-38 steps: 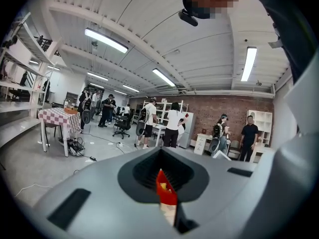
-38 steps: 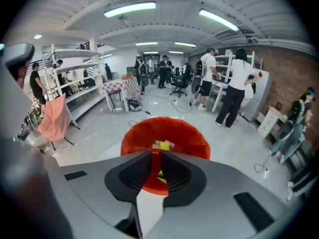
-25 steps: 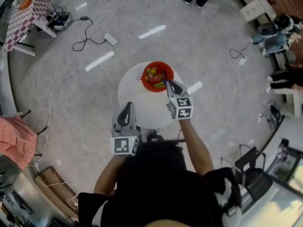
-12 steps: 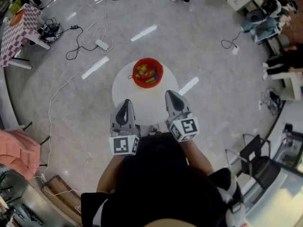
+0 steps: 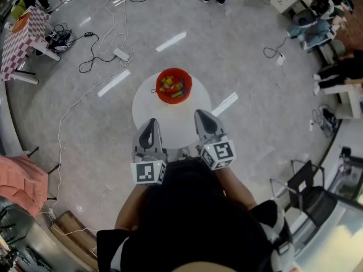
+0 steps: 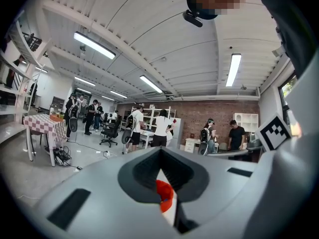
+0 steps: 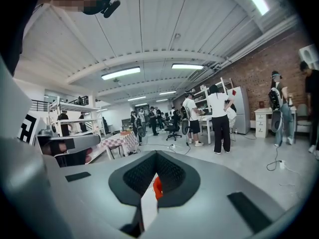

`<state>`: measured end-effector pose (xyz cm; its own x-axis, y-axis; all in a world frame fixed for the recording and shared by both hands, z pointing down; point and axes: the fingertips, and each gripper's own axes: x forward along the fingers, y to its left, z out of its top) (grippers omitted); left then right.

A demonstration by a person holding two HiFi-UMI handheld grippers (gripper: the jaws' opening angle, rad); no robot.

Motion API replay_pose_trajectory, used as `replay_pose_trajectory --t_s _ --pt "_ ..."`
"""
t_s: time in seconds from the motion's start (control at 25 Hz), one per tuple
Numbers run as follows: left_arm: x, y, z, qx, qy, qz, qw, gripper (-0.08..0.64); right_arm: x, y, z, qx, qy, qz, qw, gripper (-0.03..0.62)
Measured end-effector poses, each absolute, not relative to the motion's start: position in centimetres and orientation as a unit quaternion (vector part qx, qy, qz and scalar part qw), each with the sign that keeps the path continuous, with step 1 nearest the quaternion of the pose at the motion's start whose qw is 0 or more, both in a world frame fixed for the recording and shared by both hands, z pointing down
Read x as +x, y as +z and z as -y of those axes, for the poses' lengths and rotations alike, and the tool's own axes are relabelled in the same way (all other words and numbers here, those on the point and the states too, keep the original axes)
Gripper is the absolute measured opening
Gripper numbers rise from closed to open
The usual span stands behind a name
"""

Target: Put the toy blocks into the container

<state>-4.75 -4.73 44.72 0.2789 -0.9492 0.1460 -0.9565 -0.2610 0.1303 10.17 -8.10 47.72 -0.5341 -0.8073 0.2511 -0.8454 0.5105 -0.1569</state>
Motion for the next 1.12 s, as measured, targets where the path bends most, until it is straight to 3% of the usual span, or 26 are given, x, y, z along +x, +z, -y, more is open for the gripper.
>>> replay_pose_trajectory --t_s 1.12 --pt "-5.0 44.7 6.1 0.789 0.01 0.606 0.096 -0.009 8.3 48.6 8.1 0.443 0.126 0.883 0.089 -0.005"
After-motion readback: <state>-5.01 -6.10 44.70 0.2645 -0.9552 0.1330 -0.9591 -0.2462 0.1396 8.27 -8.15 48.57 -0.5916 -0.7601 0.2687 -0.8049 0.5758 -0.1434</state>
